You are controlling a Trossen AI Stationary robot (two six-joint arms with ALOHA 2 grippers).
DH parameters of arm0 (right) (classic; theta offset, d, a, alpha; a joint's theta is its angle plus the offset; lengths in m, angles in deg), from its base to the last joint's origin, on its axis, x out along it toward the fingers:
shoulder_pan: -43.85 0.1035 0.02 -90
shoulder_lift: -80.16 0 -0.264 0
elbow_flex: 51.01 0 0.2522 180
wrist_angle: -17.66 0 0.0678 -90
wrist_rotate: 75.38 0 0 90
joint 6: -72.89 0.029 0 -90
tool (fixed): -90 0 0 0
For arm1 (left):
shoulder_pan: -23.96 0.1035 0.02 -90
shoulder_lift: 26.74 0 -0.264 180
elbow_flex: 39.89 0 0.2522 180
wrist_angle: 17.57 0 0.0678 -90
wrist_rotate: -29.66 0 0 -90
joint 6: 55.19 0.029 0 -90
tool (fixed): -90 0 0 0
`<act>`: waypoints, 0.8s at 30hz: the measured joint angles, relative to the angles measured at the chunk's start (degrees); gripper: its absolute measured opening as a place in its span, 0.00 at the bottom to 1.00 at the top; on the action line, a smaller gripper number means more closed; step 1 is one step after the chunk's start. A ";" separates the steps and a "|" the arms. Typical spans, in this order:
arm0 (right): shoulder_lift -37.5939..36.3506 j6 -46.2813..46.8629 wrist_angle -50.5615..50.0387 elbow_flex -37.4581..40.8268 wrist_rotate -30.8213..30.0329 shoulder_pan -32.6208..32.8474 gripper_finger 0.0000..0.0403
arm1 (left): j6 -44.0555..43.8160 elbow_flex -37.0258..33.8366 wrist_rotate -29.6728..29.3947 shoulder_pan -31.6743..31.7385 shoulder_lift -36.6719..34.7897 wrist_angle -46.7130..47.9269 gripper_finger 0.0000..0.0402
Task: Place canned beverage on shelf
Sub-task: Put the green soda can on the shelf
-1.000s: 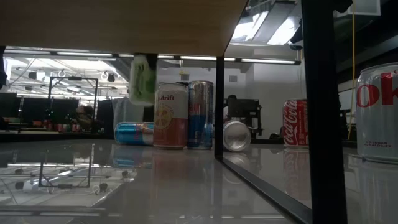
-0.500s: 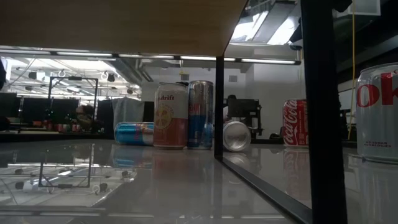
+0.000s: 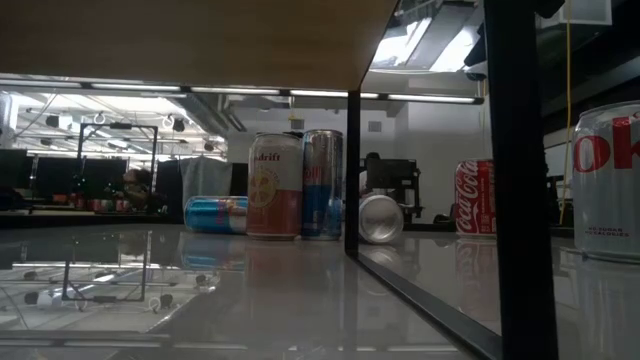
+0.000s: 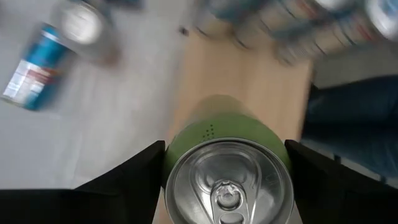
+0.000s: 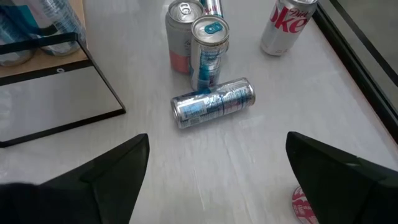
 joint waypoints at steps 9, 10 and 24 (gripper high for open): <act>0.00 0.04 -0.01 0.00 0.00 0.00 0.91 | -11.84 0.00 -4.80 -16.28 0.62 0.01 0.68; 0.00 0.06 -0.01 0.00 0.01 0.00 0.91 | -13.12 0.00 -5.19 -17.81 0.98 -0.01 0.68; 0.00 5.25 -0.03 0.00 0.03 0.04 0.91 | -17.39 -0.07 -6.51 -27.02 6.94 -0.05 0.68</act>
